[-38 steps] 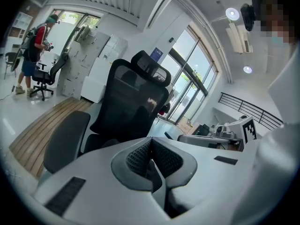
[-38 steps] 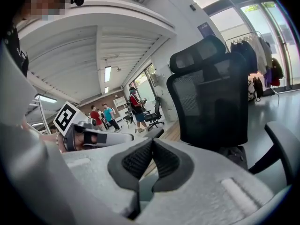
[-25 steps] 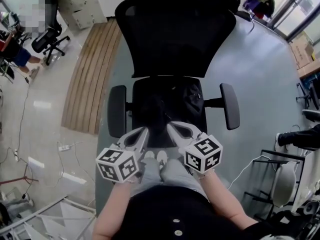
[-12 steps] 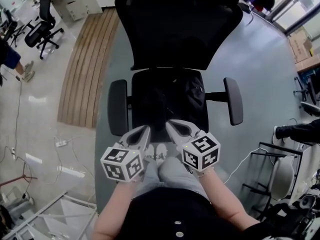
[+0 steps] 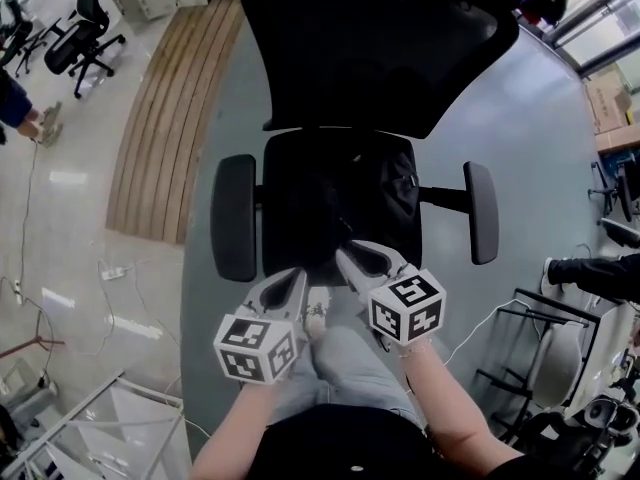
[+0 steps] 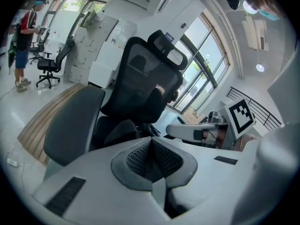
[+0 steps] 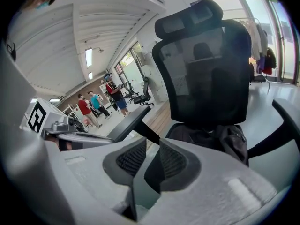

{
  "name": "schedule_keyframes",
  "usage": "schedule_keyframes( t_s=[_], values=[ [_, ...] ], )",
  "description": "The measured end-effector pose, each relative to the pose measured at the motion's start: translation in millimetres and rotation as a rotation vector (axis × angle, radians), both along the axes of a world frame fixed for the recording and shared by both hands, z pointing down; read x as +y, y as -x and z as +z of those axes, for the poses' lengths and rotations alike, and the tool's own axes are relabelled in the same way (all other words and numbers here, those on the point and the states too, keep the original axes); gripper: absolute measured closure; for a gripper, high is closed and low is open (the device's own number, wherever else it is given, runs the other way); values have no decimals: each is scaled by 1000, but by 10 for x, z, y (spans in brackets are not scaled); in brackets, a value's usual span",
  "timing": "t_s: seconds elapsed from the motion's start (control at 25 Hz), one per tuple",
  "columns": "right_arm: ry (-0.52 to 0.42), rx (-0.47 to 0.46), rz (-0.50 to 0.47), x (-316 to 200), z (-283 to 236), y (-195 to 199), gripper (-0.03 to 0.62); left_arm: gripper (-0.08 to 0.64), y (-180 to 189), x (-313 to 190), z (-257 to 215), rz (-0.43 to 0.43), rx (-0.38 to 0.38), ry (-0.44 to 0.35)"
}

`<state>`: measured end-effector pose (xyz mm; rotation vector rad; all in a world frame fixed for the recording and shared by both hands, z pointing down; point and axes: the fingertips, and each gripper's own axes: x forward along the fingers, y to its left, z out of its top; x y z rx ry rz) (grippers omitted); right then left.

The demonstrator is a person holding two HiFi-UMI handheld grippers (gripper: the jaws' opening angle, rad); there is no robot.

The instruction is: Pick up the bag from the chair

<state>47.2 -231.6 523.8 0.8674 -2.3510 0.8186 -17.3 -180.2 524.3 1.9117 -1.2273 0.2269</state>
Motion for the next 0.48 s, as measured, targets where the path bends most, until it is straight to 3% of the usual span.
schedule_keyframes(
  t_s=[0.04, 0.32, 0.48],
  values=[
    [12, 7, -6, -19, 60, 1, 503, 543, -17, 6, 46, 3, -4, 3],
    [42, 31, 9, -169, 455, -17, 499, 543, -1, -18, 498, -24, -28, 59],
    [53, 52, 33, -258, 701, -50, 449, 543, 42, -39, 728, -62, -36, 74]
  ],
)
